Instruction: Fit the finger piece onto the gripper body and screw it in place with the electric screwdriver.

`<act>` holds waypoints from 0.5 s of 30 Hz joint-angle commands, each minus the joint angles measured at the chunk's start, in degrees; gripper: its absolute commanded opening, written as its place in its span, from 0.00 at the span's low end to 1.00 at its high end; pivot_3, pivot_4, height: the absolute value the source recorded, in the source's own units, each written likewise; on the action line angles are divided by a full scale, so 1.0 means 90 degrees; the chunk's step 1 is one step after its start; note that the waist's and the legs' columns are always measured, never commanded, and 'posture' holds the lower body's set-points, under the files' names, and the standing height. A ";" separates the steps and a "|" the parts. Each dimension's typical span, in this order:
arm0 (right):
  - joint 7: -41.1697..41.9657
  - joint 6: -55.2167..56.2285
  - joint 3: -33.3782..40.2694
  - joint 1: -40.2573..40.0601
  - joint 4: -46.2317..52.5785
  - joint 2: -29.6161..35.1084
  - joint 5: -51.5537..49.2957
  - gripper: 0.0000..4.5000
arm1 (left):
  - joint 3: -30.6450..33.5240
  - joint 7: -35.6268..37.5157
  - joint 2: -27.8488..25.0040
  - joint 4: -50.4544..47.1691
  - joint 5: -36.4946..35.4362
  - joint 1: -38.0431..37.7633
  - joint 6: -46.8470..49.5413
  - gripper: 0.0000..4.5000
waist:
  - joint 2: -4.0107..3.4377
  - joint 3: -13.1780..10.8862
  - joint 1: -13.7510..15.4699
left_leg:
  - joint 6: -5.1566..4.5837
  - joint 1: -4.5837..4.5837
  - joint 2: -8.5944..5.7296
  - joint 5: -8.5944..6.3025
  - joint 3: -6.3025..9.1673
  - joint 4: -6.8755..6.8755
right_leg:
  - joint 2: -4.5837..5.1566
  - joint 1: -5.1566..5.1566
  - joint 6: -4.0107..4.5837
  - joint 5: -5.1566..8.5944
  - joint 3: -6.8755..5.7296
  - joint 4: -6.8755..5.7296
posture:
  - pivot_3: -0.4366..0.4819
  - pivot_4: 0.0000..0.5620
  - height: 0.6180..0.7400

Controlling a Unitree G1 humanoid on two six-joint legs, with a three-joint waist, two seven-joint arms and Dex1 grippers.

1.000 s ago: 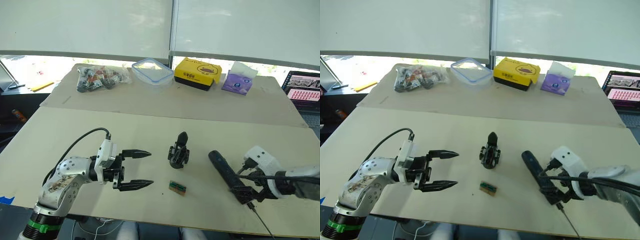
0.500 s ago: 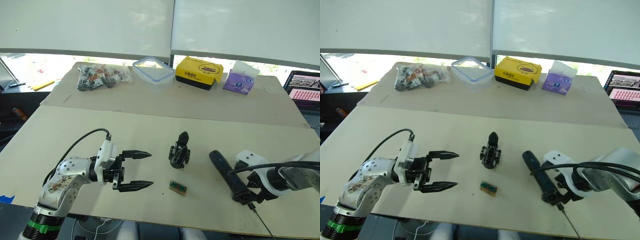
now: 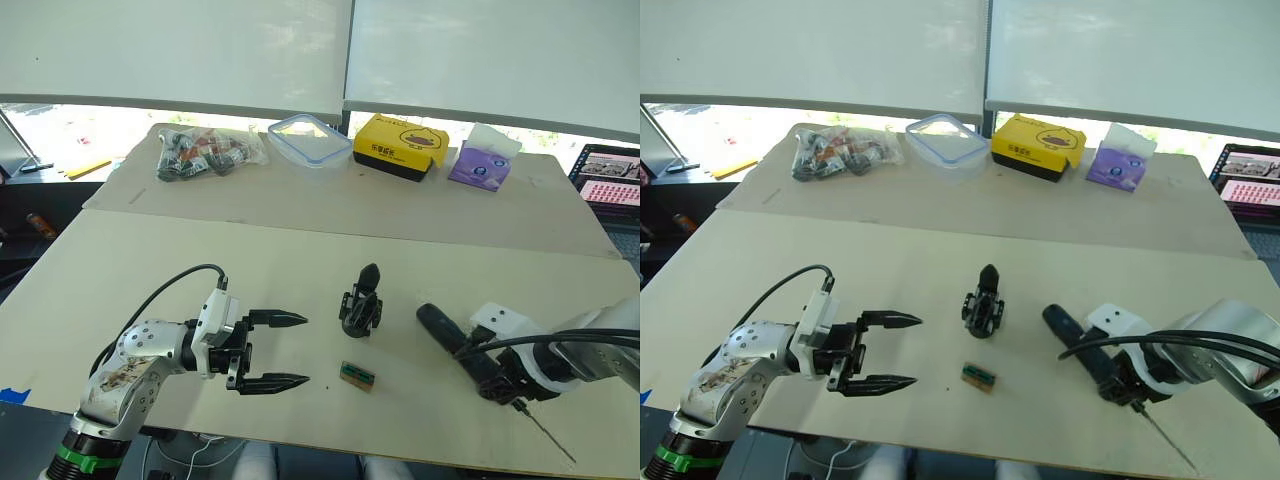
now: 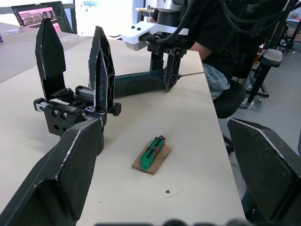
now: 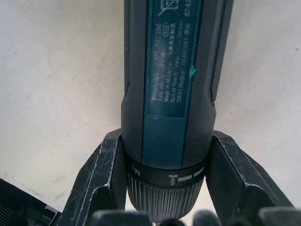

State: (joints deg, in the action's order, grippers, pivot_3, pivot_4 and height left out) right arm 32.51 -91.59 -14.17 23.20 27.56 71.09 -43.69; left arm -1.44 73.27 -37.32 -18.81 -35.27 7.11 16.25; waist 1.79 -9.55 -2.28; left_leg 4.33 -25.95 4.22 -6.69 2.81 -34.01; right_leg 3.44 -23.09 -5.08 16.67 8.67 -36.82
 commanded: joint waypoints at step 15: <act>0.0219 0.0309 0.7783 -0.0694 -0.0278 -0.1923 -0.1937 0.43 | 0.0096 0.0610 -0.0029 0.1172 0.0161 0.0505 -0.0495 1.00 | -0.0012 -0.0002 -0.0038 | -0.0004 -0.0019 -0.0001 0.0002 0.0011 -0.0005 | -0.0009 -0.0004 -0.0052 -0.0028 -0.0003 -0.0025 | 0.48 0.27 1.00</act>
State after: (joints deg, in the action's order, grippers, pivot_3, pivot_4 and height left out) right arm 34.00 -91.66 49.87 15.07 20.10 55.23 -56.23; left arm -1.29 77.82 -37.05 -8.69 -33.55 10.99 12.60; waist 1.69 -9.56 -2.62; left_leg 4.29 -26.12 4.21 -6.67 2.92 -34.05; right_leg 3.34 -23.12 -5.56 16.42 8.65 -37.06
